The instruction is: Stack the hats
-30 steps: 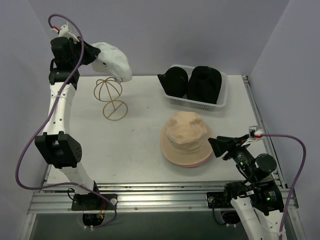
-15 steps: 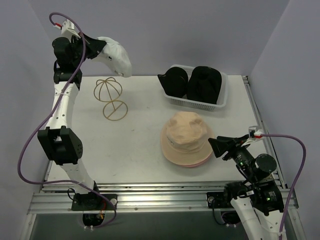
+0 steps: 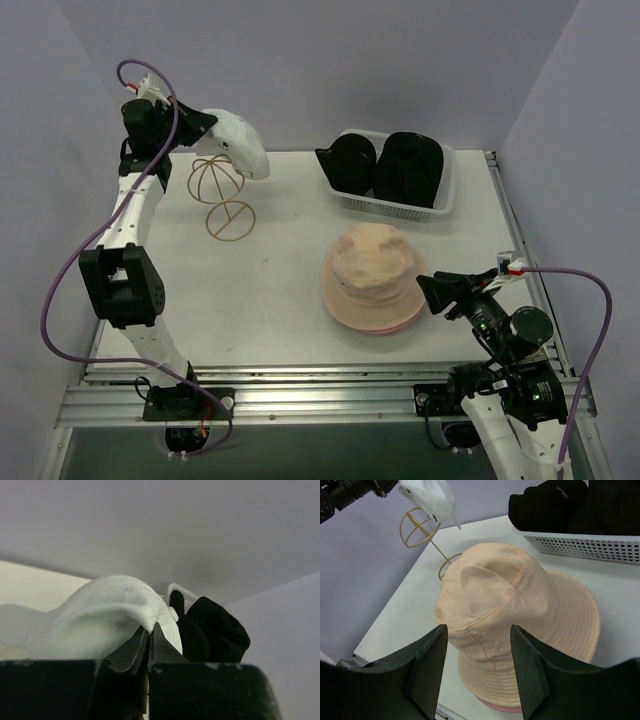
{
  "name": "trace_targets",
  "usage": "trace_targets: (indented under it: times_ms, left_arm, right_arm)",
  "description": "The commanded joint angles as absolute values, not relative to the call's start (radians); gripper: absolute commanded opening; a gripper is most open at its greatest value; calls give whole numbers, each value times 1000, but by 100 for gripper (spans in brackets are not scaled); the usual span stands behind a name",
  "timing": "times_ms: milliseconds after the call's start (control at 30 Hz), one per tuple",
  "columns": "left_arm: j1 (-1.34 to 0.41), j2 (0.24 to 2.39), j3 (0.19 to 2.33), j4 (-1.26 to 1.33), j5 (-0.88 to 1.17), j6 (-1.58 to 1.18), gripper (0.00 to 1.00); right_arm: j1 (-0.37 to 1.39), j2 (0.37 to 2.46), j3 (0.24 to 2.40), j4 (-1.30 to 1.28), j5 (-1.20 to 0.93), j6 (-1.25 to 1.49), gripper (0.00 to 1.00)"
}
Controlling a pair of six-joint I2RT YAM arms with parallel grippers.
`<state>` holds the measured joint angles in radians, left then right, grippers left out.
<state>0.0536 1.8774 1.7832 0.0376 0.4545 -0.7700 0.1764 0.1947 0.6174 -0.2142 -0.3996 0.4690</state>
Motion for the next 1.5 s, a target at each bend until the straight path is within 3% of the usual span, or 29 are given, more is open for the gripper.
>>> trace_targets:
  times_ms: [0, 200, 567, 933, 1467]
  left_arm:
    - [72, 1772, 1721, 2, 374, -739, 2]
    - [67, 1690, 1621, -69, 299, -701, 2]
    - [66, 1695, 1801, -400, 265, -575, 2]
    - [67, 1600, 1723, -454, 235, -586, 2]
    - [69, 1660, 1957, -633, 256, -612, 2]
  right_arm:
    - [169, 204, 641, -181, -425, 453, 49]
    - [169, 186, 638, -186, -440, 453, 49]
    - [167, 176, 634, -178, -443, 454, 49]
    - [166, 149, 627, -189, -448, 462, 49]
    - [163, 147, 624, -184, -446, 460, 50]
